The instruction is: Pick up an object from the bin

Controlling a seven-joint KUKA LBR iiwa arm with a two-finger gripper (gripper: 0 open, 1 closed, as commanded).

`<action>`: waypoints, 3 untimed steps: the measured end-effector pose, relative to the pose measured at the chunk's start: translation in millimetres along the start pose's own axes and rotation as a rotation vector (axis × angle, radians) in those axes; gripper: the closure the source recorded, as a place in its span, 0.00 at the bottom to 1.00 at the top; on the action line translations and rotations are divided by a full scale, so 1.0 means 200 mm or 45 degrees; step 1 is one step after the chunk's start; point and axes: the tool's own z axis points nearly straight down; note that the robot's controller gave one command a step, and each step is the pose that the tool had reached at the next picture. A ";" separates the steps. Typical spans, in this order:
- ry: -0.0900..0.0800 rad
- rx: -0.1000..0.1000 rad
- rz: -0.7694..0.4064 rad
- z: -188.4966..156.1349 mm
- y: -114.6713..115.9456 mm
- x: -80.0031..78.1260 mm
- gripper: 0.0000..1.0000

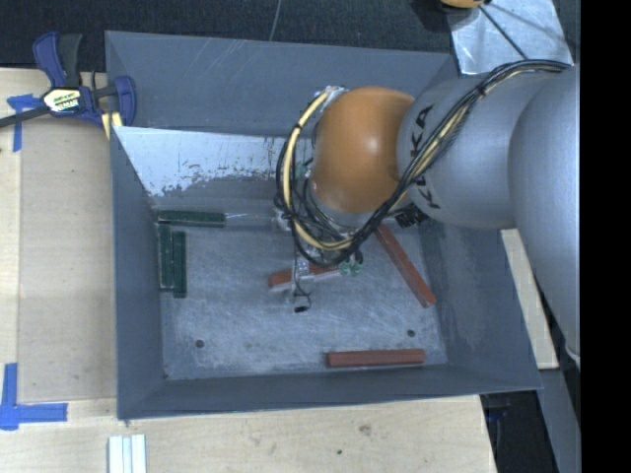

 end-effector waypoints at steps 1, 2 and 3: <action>0.004 0.002 0.157 0.21 -0.10 0.02 1.00; 0.004 0.002 0.157 0.21 -0.10 0.02 1.00; 0.010 0.002 0.138 0.04 -0.28 -0.08 1.00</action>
Offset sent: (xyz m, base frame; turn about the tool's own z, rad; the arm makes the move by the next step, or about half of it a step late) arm 0.0000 0.0000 0.0000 0.0000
